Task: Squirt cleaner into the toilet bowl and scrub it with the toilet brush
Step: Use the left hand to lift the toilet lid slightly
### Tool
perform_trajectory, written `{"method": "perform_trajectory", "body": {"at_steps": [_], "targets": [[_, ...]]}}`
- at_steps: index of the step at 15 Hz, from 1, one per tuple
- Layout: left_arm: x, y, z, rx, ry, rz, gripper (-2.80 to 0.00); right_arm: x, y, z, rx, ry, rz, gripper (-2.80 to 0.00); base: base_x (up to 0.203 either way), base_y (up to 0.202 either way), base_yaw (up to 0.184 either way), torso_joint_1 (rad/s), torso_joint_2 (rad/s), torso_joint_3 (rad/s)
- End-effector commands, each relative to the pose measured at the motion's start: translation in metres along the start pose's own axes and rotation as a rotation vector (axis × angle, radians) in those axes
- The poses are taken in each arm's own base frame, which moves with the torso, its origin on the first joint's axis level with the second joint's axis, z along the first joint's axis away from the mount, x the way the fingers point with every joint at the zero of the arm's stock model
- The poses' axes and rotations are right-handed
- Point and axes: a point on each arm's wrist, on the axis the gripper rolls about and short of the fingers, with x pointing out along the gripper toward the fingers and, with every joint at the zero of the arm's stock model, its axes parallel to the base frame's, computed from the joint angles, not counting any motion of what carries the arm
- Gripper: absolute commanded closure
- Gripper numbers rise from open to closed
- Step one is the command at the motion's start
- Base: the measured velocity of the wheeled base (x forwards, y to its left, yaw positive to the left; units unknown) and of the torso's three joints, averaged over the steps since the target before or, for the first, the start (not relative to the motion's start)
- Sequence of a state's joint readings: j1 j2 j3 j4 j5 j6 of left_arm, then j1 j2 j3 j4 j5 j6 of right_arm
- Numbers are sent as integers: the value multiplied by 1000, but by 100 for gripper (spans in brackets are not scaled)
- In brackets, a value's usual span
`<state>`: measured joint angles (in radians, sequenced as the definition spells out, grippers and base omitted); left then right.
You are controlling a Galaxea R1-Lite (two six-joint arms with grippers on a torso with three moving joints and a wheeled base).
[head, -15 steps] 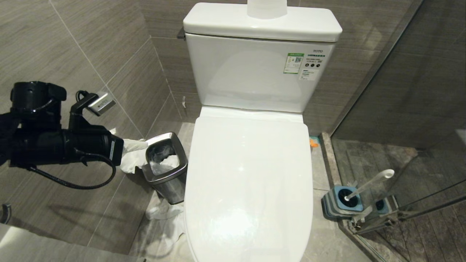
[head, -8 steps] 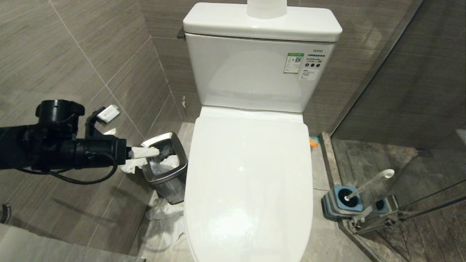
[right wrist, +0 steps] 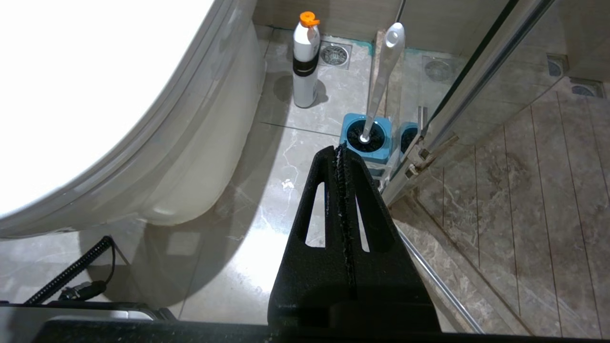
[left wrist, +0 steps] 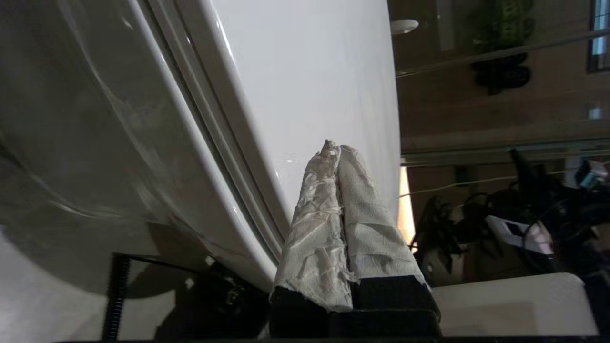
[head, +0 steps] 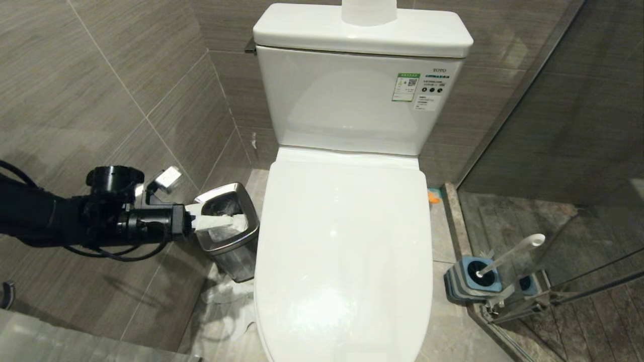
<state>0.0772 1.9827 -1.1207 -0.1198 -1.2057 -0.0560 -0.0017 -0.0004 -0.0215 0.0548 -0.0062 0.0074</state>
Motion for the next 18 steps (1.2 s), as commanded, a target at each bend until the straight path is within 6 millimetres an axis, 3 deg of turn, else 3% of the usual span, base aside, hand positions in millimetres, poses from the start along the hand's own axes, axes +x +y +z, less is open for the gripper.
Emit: {"method": "perform_trajectory", "body": {"at_steps": [1, 9, 10, 15, 18], "targets": [[-2, 8, -12, -54, 11, -15, 0, 0, 0, 0, 0, 1, 0, 0, 0, 0, 0, 0, 0, 0], [-17, 15, -29, -113, -4, 16, 0, 0, 0, 0, 0, 1, 0, 0, 0, 0, 0, 0, 0, 0], [-18, 15, -31, -118, -4, 16, -280, 0, 0, 0, 0, 1, 0, 0, 0, 0, 0, 0, 0, 0], [-17, 13, -43, -145, 7, -53, -280, 0, 0, 0, 0, 0, 0, 0, 0, 0, 0, 0, 0, 0], [-18, 0, -61, -164, 22, -115, -280, 0, 0, 0, 0, -1, 0, 0, 0, 0, 0, 0, 0, 0]]}}
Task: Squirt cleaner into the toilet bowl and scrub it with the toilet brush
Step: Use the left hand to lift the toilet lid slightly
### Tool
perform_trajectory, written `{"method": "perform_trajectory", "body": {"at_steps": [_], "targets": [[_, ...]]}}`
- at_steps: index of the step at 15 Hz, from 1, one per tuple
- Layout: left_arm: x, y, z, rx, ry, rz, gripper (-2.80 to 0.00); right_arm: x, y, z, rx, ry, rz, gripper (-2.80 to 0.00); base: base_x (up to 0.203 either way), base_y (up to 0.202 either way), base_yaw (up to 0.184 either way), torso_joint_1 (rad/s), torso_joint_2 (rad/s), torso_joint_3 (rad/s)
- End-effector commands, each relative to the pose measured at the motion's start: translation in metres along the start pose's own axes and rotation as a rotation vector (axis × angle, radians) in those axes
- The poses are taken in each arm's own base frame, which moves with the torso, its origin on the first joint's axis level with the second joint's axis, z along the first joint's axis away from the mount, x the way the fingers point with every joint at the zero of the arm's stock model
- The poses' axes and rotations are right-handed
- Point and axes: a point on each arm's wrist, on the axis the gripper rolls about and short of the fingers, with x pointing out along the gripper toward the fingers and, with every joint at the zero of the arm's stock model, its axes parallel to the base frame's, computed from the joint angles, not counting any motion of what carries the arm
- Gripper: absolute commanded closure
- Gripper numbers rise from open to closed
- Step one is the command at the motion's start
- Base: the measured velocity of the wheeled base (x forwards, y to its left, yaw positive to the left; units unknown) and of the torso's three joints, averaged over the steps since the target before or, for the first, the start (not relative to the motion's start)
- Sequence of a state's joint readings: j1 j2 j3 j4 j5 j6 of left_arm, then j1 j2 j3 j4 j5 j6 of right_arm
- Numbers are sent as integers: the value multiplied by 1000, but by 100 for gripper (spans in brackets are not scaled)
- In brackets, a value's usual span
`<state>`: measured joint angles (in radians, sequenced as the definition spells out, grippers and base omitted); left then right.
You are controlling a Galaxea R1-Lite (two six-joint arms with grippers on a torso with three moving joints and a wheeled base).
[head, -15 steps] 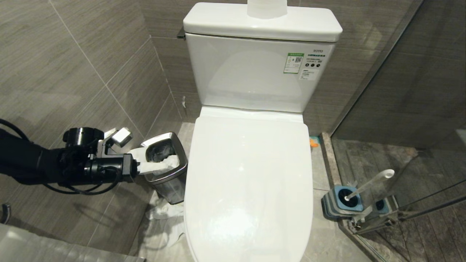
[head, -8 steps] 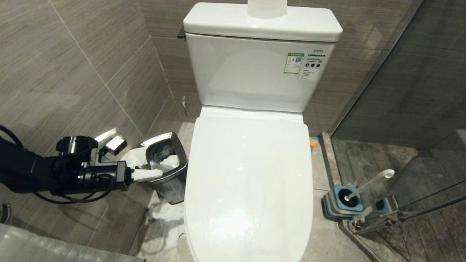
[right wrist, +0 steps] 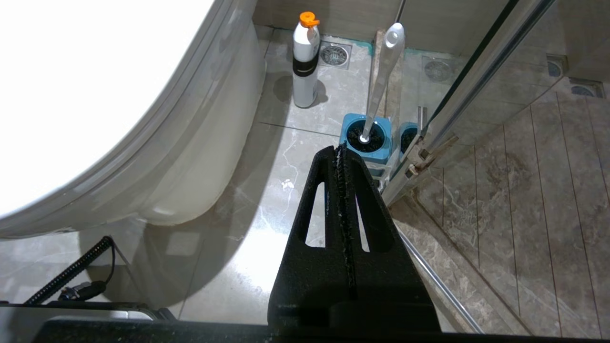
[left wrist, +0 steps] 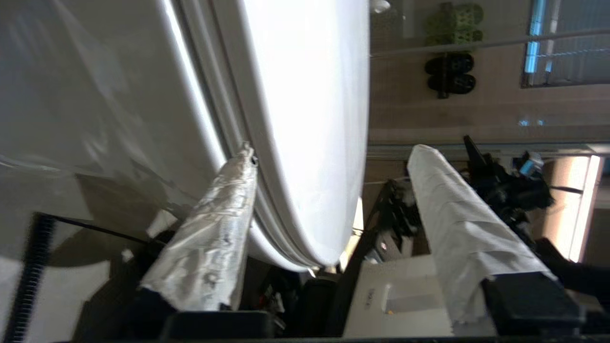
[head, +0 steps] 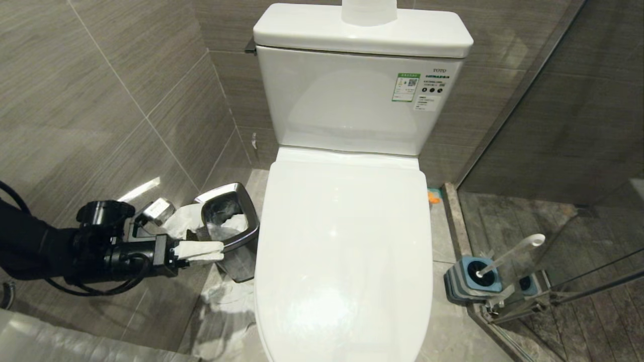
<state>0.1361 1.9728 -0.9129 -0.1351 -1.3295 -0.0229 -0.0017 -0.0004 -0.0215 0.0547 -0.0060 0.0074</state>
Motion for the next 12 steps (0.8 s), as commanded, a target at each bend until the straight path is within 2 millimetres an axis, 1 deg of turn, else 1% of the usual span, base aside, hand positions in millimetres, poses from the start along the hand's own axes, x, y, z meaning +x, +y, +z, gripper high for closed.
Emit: {"method": "perform_trajectory", "body": {"at_steps": [1, 2, 4, 7, 9, 12], "targets": [[3, -12, -18, -22, 24, -56, -280, 0, 0, 0, 0, 0, 0, 0, 0, 0, 0, 0, 0, 0], [9, -15, -26, -26, 47, -73, -280, 0, 0, 0, 0, 1, 0, 0, 0, 0, 0, 0, 0, 0], [20, -15, -34, 10, 78, -92, -280, 0, 0, 0, 0, 1, 0, 0, 0, 0, 0, 0, 0, 0], [28, -9, -40, 70, 81, -83, -280, 0, 0, 0, 0, 1, 0, 0, 0, 0, 0, 0, 0, 0], [27, -7, -49, 79, 77, -71, -280, 0, 0, 0, 0, -1, 0, 0, 0, 0, 0, 0, 0, 0], [17, -3, -52, 101, 41, -48, -280, 0, 0, 0, 0, -1, 0, 0, 0, 0, 0, 0, 0, 0]]}}
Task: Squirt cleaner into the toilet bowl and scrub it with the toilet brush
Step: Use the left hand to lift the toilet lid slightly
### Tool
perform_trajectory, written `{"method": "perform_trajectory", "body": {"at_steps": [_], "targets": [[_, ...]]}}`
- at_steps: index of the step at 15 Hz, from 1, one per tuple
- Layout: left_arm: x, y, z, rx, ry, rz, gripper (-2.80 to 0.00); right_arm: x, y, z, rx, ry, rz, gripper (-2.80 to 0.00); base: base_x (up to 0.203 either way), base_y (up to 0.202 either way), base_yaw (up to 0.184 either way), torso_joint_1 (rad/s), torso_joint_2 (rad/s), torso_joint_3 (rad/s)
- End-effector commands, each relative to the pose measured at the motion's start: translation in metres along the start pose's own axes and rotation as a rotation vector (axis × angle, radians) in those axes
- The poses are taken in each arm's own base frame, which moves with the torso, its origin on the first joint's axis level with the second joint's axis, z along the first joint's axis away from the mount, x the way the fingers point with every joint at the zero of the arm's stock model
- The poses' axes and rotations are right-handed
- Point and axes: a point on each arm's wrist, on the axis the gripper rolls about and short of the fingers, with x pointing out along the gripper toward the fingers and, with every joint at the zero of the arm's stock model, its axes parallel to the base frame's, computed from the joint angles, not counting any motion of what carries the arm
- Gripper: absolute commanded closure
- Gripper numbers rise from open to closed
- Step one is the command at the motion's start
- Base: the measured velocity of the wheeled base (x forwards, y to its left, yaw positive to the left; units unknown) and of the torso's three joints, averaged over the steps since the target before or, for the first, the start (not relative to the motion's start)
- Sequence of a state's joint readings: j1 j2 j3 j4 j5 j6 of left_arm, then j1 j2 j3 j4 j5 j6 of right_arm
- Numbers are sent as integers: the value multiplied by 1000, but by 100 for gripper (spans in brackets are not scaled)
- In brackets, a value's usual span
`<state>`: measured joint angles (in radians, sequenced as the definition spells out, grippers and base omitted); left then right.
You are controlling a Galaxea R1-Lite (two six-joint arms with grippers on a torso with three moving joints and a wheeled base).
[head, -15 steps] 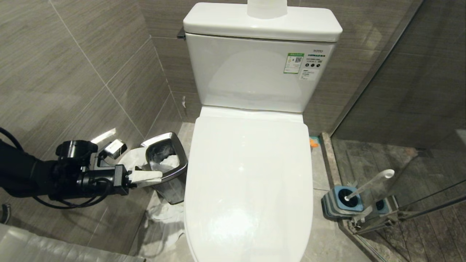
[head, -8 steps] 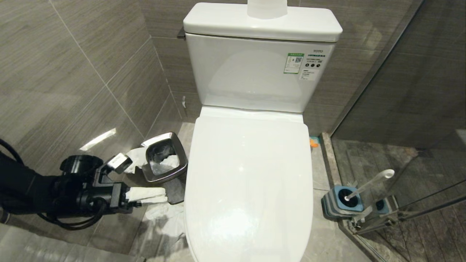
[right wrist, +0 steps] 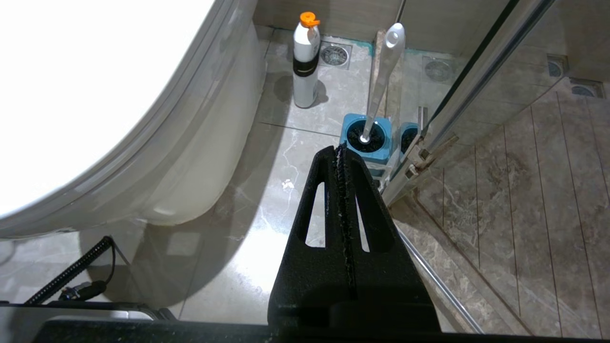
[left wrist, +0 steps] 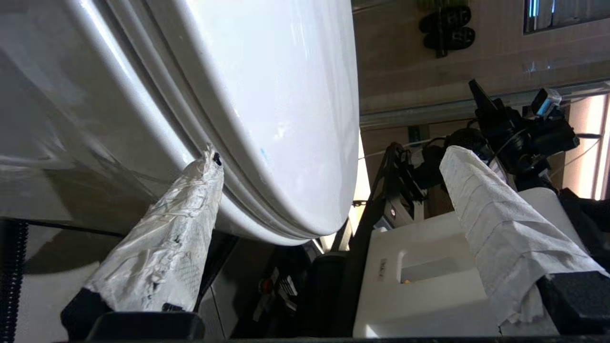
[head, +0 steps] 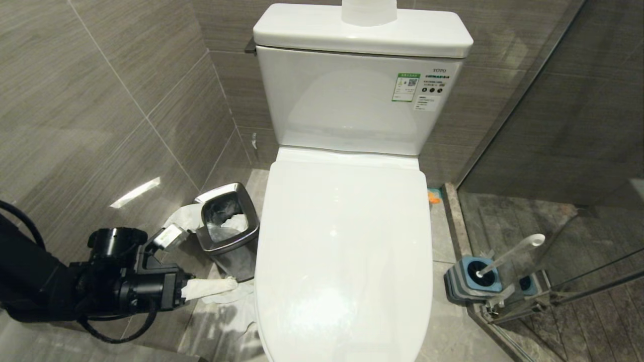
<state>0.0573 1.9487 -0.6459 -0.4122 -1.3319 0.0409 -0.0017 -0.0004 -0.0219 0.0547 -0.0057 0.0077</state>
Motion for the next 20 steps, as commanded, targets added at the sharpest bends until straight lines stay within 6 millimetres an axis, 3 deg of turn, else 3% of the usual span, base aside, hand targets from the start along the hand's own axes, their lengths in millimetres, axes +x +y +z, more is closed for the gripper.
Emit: {"method": "perform_trajectory", "body": {"at_steps": [1, 4, 9, 17, 20], "targets": [[-9, 2, -6, -13, -21, 11, -280, 0, 0, 0, 0, 0, 0, 0, 0, 0, 0, 0, 0, 0], [-10, -1, -7, -6, -23, 9, -280, 0, 0, 0, 0, 1, 0, 0, 0, 0, 0, 0, 0, 0], [6, -8, -16, -17, 28, -29, -280, 0, 0, 0, 0, 0, 0, 0, 0, 0, 0, 0, 0, 0], [26, 25, -24, 86, 33, 10, -280, 0, 0, 0, 0, 0, 0, 0, 0, 0, 0, 0, 0, 0], [28, 27, -25, 84, 36, 11, -280, 0, 0, 0, 0, 1, 0, 0, 0, 0, 0, 0, 0, 0]]}}
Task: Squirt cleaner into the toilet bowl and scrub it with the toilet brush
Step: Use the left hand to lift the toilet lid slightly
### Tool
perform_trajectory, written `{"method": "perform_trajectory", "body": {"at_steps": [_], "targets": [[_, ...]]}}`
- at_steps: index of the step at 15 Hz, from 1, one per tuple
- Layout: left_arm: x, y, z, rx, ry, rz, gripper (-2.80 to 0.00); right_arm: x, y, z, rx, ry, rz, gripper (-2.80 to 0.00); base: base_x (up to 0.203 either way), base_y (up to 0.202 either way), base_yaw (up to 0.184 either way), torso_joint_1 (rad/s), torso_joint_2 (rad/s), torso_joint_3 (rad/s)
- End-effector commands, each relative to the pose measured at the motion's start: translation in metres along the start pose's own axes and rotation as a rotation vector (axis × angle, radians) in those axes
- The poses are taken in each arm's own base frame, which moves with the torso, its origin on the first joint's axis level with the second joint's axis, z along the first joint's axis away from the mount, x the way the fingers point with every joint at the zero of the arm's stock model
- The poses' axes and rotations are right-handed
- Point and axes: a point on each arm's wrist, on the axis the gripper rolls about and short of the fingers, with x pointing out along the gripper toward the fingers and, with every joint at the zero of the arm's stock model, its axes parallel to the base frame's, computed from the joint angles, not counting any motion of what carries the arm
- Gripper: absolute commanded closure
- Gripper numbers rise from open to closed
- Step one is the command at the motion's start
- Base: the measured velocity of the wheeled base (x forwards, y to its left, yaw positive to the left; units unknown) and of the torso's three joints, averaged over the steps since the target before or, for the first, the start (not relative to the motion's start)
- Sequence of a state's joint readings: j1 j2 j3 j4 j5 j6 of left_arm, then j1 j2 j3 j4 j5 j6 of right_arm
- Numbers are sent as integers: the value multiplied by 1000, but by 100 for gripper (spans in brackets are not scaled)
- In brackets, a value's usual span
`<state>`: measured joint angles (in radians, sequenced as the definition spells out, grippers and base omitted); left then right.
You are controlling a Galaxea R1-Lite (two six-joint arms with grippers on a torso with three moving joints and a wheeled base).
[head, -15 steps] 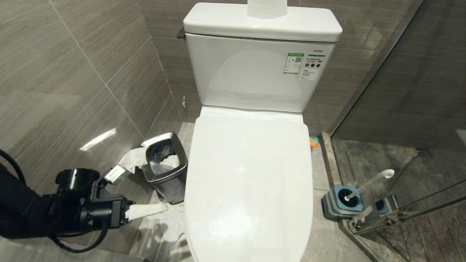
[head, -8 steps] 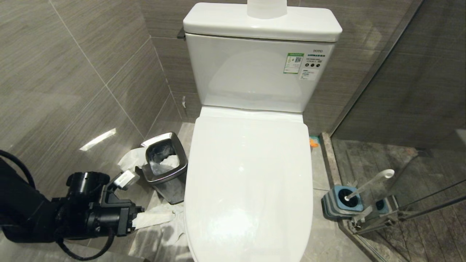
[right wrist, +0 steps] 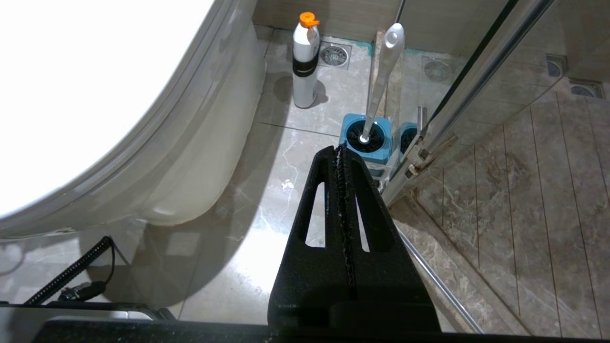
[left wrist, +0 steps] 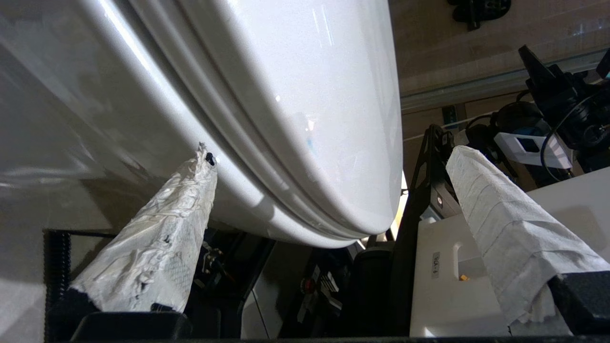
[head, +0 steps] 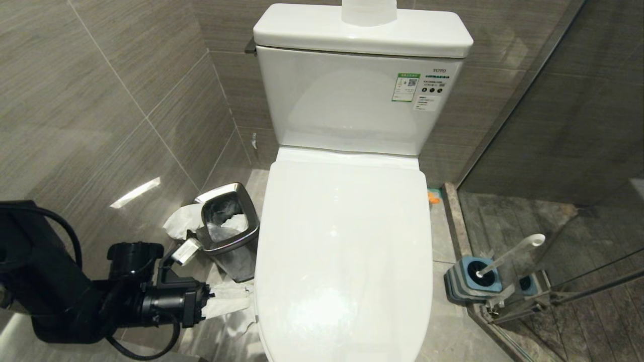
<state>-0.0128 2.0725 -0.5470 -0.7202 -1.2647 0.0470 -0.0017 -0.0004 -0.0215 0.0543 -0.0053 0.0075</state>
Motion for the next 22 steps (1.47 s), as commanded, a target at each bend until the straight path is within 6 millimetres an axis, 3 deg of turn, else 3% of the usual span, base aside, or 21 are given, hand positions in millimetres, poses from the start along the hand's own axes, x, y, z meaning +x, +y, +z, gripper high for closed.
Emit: {"method": "perform_trajectory", "body": {"at_steps": [1, 22], "targets": [[2, 5, -5, -23, 8, -9, -280, 0, 0, 0, 0, 1, -1, 0, 0, 0, 0, 0, 0, 0], [16, -5, 0, -30, 38, -20, -280, 0, 0, 0, 0, 1, -1, 0, 0, 0, 0, 0, 0, 0]]}}
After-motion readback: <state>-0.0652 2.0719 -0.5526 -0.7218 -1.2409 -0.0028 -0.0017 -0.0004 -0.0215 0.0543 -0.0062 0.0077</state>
